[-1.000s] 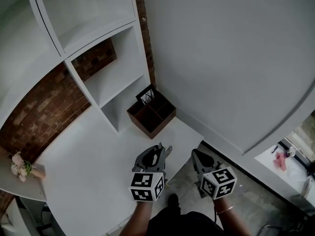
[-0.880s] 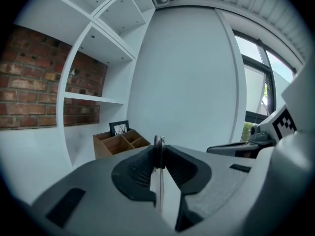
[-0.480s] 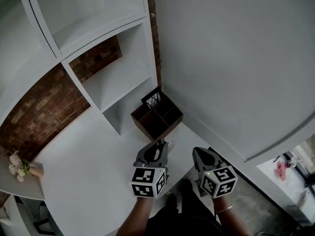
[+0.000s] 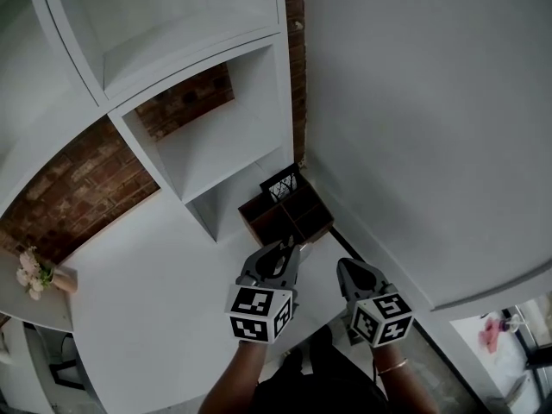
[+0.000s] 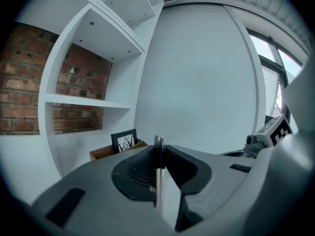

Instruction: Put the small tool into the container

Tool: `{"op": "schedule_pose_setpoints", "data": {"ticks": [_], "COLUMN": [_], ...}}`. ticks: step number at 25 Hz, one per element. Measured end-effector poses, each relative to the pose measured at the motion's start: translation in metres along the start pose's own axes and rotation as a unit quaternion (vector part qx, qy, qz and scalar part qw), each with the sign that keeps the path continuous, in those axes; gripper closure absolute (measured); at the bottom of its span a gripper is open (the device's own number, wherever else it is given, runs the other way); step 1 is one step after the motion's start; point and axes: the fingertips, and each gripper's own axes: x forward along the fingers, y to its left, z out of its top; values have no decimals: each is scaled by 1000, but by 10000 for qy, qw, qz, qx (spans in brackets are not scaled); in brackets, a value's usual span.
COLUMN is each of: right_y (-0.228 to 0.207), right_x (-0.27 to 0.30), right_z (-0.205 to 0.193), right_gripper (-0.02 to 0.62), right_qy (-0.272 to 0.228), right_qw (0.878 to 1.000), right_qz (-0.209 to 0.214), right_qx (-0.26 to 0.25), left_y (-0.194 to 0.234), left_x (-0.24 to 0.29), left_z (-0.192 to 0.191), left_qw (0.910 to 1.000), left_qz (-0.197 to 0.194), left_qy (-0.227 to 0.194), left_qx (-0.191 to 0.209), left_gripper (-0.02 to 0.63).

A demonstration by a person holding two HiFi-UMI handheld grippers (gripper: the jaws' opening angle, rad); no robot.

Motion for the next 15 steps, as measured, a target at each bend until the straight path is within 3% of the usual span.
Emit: {"op": "schedule_pose_setpoints", "data": {"ticks": [15], "right_y": [-28], "right_x": [36], "right_z": [17], "right_gripper": [591], "right_qy": [131], "right_qw": [9989], "right_qz": [438], "right_qx": [-38], "left_y": [28], "left_x": [45], "left_z": [53], "left_qw": [9989], "left_qz": [383], "left_qy": [-272], "left_qx": [44], "left_gripper": [531]}}
